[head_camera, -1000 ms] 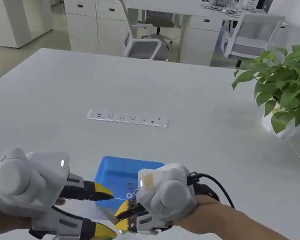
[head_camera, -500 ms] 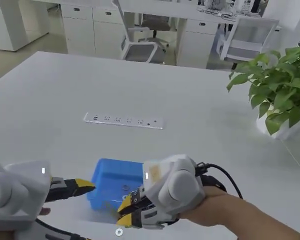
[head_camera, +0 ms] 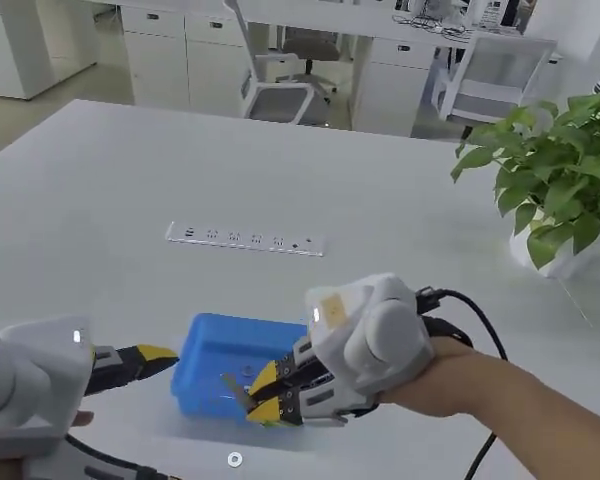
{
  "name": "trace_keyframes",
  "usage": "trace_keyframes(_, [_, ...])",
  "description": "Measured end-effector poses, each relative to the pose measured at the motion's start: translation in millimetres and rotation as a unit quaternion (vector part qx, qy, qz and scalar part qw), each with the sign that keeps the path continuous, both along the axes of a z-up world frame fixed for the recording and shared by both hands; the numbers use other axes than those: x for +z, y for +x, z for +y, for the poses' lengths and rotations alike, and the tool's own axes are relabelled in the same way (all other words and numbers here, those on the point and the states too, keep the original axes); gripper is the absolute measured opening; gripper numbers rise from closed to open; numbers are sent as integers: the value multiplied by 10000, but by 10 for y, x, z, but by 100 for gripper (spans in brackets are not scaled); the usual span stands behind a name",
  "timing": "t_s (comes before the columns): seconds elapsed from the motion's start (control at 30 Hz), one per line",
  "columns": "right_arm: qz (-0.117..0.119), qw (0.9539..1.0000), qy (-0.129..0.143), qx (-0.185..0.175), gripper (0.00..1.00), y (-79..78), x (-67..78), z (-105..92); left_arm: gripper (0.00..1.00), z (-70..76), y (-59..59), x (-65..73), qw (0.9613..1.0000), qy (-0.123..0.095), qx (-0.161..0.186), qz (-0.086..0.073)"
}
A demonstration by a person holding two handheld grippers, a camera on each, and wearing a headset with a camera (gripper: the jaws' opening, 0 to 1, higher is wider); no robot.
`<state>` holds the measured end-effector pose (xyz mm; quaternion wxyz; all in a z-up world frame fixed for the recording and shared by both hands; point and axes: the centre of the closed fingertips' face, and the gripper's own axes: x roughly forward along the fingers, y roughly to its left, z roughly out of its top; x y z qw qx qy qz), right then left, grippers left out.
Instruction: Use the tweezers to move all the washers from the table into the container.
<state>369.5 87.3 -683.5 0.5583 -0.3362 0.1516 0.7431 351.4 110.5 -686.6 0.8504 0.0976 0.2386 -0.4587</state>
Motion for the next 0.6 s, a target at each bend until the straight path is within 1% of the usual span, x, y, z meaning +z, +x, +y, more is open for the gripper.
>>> trace_keyframes(0.07, [-11,10000,27,-7,7,30,40,-9,99,4,5,-5,10000,-8,7,-33])
trace_keyframes(0.17, [-1,10000,40,-12,7,71,75,-14,99,14,11,-7,10000,-41,46,-14])
trace_keyframes(0.3, [-45,10000,69,-23,7,152,100,-14,99,27,17,4,9999,-86,90,-9])
trace_keyframes(0.6, [-69,9998,168,-77,7,286,109,7,99,64,36,40,9996,-153,217,-35])
